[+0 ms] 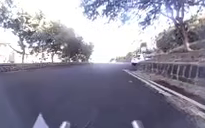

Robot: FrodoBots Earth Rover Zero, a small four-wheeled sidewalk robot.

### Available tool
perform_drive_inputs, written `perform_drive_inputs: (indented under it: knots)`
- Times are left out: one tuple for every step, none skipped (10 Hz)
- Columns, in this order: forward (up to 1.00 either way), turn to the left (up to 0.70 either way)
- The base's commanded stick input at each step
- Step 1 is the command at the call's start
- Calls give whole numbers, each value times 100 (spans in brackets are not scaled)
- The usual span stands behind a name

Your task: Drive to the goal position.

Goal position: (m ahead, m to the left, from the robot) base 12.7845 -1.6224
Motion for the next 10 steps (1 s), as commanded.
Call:
perform_drive_inputs:
  knots:
    - [50,0]
    - [50,0]
    - [50,0]
    - [50,0]
    - [50,0]
    - [50,0]
    - [50,0]
    - [50,0]
    - [50,0]
    - [50,0]
